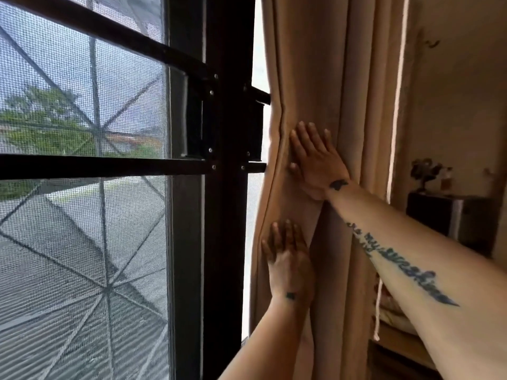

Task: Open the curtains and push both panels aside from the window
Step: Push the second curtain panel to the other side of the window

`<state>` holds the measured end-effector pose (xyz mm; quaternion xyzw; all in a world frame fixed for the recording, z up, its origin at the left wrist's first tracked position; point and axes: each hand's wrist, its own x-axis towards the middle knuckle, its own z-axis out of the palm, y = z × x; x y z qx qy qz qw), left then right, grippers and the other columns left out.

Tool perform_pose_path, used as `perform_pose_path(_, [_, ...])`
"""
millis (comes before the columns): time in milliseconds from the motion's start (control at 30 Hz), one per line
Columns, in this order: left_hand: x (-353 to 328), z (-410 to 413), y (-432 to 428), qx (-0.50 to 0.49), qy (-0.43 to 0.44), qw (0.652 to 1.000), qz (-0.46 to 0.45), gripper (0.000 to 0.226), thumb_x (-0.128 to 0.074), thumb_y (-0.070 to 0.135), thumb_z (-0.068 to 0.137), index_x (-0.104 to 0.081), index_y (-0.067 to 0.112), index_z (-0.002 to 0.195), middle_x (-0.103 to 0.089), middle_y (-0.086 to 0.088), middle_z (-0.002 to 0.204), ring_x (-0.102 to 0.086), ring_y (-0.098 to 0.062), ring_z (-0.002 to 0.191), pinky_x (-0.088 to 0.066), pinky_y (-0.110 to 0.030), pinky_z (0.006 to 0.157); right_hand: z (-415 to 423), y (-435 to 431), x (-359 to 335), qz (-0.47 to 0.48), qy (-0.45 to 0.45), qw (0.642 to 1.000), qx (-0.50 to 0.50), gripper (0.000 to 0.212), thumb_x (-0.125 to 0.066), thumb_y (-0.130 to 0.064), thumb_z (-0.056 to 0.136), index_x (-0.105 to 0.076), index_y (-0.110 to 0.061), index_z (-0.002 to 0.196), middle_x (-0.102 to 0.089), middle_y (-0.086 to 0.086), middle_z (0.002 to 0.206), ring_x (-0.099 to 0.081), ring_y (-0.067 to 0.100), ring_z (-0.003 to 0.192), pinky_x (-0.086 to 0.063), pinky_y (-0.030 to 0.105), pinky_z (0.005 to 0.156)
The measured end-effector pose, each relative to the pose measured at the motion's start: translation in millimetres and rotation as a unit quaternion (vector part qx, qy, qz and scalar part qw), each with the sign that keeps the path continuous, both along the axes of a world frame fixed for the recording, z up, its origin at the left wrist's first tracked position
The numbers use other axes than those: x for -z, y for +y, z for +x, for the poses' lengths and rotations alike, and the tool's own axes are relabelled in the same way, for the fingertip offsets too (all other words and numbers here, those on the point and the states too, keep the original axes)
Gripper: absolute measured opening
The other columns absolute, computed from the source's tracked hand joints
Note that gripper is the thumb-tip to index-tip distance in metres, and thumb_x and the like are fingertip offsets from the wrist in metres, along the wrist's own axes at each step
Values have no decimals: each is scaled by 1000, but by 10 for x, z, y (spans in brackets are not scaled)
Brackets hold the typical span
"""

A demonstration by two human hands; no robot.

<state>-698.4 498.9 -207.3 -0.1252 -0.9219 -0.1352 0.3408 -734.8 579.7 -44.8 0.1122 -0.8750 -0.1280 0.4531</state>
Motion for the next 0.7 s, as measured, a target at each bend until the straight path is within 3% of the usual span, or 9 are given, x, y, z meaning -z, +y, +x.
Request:
perform_pose_path(100, [-34, 108, -20, 10, -15, 1000, 14, 73, -17, 3, 68, -43, 0, 136, -43, -12, 146, -38, -39, 135, -31, -57, 105, 60, -2, 18, 3, -6, 1000, 0, 58, -31, -30, 94, -2, -9, 140, -1, 14, 154, 5, 27, 141, 6, 43, 114])
perform_pose_path(133, [-37, 125, -22, 3, -20, 1000, 10, 74, -17, 2, 67, -42, -1, 137, -41, -13, 147, -37, -39, 135, -31, -57, 105, 71, -6, 24, 6, -5, 1000, 1, 58, -29, -31, 94, -1, -9, 140, -1, 14, 154, 4, 27, 141, 6, 43, 114])
perform_pose_path(200, [-70, 171, -65, -23, 14, 999, 38, 70, -22, 4, 65, -54, -1, 127, -55, -15, 136, -51, -37, 125, -42, -54, 97, 93, -27, 42, 12, 3, 1000, 1, 60, -20, -36, 90, -2, -9, 140, -3, 14, 154, 3, 28, 141, 6, 43, 113])
perform_pose_path(300, [-35, 221, -68, -32, -1, 999, 12, 67, -19, 6, 74, -37, -2, 139, -34, -22, 149, -33, -39, 137, -30, -53, 108, 114, -53, 82, 31, 15, 999, 0, 67, -6, -42, 81, 0, -9, 140, -4, 14, 154, 2, 27, 141, 11, 40, 111])
perform_pose_path(367, [-38, 288, -89, -32, 5, 998, 56, 62, -31, 9, 71, -53, -2, 127, -51, -26, 136, -50, -37, 126, -41, -51, 98, 151, -61, 99, 39, 27, 999, -2, 65, -10, -41, 83, 0, -10, 139, -4, 14, 154, 3, 27, 141, 15, 36, 109])
perform_pose_path(433, [36, 351, -88, -28, -20, 999, 22, 60, -33, 8, 74, -48, -2, 132, -42, -27, 141, -42, -35, 131, -32, -50, 103, 211, -84, 118, 37, 37, 999, -12, 65, -14, -41, 85, 0, -10, 139, -4, 13, 154, 3, 26, 141, 16, 36, 108])
perform_pose_path(533, [108, 432, -135, -32, -46, 998, 0, 55, -36, 26, 72, -68, 6, 111, -69, -17, 116, -65, -29, 109, -51, -45, 86, 326, -144, 165, 26, 30, 999, -31, 62, -22, -39, 90, 2, -10, 139, -1, 12, 154, 6, 24, 141, 13, 39, 111])
perform_pose_path(700, [160, 564, -250, -47, -54, 997, -13, 57, -34, 40, 76, -72, 8, 105, -73, -10, 110, -68, -23, 105, -56, -42, 80, 545, -229, 220, 14, 22, 999, -35, 66, -30, -41, 91, 2, -10, 139, -2, 11, 154, 5, 24, 141, 9, 41, 112])
